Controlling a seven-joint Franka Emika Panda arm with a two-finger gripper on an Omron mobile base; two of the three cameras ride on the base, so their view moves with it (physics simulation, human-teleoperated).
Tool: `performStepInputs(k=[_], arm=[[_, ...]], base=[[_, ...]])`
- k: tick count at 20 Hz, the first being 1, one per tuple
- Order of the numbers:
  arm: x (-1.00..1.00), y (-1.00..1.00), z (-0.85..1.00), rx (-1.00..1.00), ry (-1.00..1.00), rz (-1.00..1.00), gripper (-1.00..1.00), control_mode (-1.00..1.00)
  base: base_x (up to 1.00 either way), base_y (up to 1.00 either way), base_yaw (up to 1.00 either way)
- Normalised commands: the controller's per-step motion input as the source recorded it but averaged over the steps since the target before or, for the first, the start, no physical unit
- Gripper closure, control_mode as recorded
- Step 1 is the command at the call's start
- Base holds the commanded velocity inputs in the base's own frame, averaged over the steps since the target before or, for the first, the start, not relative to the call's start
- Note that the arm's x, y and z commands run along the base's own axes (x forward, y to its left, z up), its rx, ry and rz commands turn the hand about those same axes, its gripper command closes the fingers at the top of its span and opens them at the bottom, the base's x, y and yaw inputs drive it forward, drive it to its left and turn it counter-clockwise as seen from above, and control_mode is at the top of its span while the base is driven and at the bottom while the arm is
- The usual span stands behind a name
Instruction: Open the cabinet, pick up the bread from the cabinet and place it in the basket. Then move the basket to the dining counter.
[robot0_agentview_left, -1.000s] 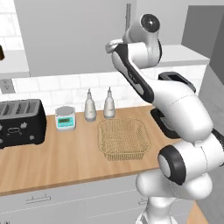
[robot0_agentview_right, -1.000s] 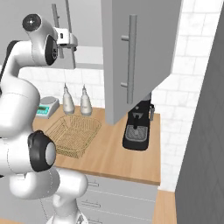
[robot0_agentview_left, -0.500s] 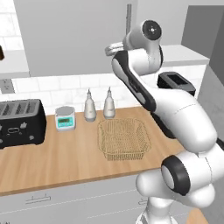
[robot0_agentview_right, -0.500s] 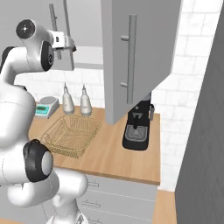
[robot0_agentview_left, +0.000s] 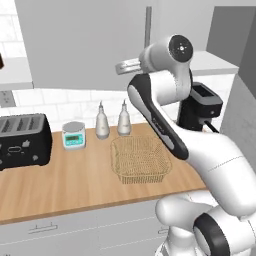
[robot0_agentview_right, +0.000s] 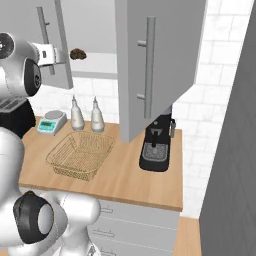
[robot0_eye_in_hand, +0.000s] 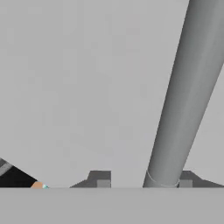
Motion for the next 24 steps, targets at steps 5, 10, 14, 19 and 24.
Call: performStepInputs(k=[5, 10, 14, 19, 24], arm=[[-1.0, 1.0, 0.0, 0.04, 0.0, 0.07, 1.0, -1.0], [-1.0, 1.0, -0.04, 0.08, 0.0, 0.09, 1.0, -1.0], [-1.0, 0.89, -0.11, 0.13, 0.0, 0.05, -1.0, -1.0], [-0.96, -0.18, 0.02, 0.3, -0.01, 0.0, -1.0, -1.0], [-0.46, -0.93, 0.1, 0.42, 0.0, 0.0, -1.0, -1.0]], base=[[0.0, 0.0, 0.0], [0.0, 0.0, 0.0], [0.0, 0.0, 0.0], [0.0, 0.0, 0.0], [0.0, 0.0, 0.0]])
